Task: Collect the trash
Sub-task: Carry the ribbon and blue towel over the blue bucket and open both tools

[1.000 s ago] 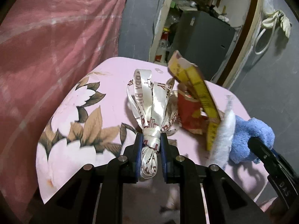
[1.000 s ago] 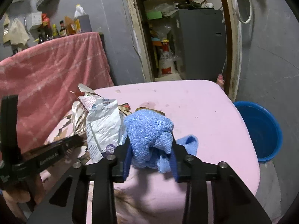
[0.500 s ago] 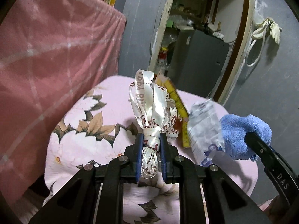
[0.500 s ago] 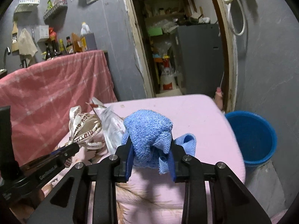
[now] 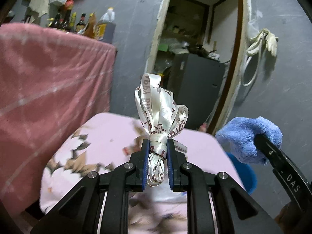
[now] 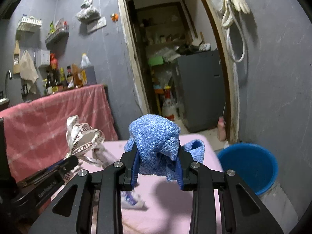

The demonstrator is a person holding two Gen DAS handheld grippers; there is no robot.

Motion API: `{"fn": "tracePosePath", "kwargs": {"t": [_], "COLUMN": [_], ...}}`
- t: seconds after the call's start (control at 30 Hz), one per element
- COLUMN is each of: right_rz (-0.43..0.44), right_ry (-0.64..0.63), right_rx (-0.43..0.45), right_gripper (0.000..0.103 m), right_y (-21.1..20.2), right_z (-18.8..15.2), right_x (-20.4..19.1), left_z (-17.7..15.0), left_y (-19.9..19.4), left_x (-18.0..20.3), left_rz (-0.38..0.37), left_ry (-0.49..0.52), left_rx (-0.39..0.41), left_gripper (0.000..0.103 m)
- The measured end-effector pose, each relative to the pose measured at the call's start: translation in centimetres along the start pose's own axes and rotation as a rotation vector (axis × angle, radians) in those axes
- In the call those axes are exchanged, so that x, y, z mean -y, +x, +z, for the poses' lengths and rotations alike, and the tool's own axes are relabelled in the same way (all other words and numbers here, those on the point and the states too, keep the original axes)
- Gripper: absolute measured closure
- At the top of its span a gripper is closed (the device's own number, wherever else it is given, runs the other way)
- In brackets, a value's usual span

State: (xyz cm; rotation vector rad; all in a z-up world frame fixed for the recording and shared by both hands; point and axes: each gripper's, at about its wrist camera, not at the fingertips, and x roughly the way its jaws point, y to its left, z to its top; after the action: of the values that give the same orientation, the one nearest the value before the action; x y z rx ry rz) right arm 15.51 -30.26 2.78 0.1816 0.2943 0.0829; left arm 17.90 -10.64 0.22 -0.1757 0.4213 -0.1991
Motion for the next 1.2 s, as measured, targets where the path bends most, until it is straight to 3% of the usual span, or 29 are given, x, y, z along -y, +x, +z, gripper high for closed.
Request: {"fn": "tracePosePath", "kwargs": {"t": [0.27, 0.6, 0.93, 1.2], "right_rz": [-0.063, -0.177, -0.256, -0.282], "right_ry": [-0.002, -0.010, -0.035, 0.064], "right_rx": [0.095, 0.195, 0.189, 0.155], "right_gripper": [0.075, 0.074, 0.074, 0.074], "right_y": [-0.4, -0.2, 0.7, 1.7], "right_z": [2.2, 3.4, 2.1, 0.4], "right_x": [3.6, 11.2, 18.6, 23.6], "left_z": [2.2, 2.8, 0.2, -2.4], "left_y": [2.6, 5.8, 10.8, 14.9], "left_x": [4.8, 11.2, 19.3, 23.8], "left_rz": [-0.088, -0.165, -0.251, -0.276], "left_ry": [0.023, 0.074, 0.086, 0.100], "left_rx": [0.072, 0.123, 0.065, -0.016], "left_gripper": [0.090, 0.089, 0.089, 0.089]}}
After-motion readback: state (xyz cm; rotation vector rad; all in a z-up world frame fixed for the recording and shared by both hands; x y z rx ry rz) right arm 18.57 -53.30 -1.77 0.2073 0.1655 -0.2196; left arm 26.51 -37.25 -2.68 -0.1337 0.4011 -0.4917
